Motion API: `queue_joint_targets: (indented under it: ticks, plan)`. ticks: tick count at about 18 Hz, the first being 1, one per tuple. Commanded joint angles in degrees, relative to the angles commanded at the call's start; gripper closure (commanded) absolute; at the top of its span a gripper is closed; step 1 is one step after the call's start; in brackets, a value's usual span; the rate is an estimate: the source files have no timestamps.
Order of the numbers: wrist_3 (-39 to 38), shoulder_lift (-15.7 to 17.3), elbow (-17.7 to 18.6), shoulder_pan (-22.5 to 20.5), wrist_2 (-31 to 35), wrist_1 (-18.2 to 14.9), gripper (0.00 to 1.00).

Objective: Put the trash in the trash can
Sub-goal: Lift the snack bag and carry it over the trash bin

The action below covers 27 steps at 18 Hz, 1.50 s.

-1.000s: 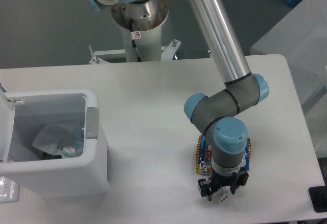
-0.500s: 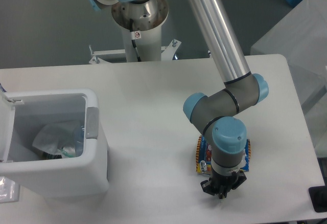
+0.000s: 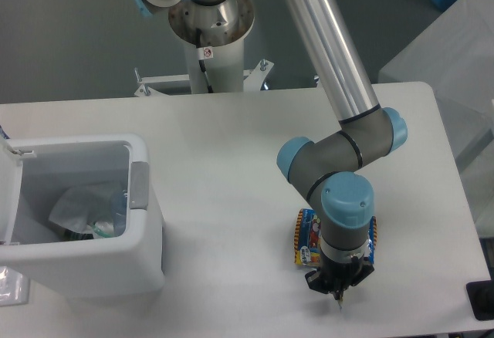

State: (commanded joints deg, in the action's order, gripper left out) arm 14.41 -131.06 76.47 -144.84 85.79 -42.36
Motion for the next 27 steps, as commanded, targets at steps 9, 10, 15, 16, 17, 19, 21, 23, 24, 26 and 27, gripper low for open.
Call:
queue_joint_targets:
  ticks: [9,10,15,16,17,19,21,23,24,26,27]
  plan:
    - [-3.2,9.5,-1.1,-3.5,-13.4,0.0,0.96]
    - [-3.9,10.6,-1.1,-3.8,-14.8,0.0,0.97]
    - [-10.0,14.8,-2.8,-3.3,-19.8,0.0,0.97]
    - [-10.6,15.9,-3.2,-3.1,-21.7,0.1,0.97]
    - [-11.6,16.8,-3.3,-2.9,-23.2,0.0,0.97]
    - [-14.5,19.3,-3.3,-2.6,-24.2,0.1,0.97]
    - [-17.2,22.0,-3.3,-0.9,-24.2,0.1,0.97]
    - [-20.0,24.8,-3.2,-0.1,-24.2,0.0,0.97]
    - [-21.4,26.1,-3.2,0.1,-24.2,0.0,0.97]
    - [-23.3,27.8,-3.1,1.3,-24.2,0.0,0.97]
    - [-24.0,28.5,-3.1,1.8,-24.2,0.0,0.97]
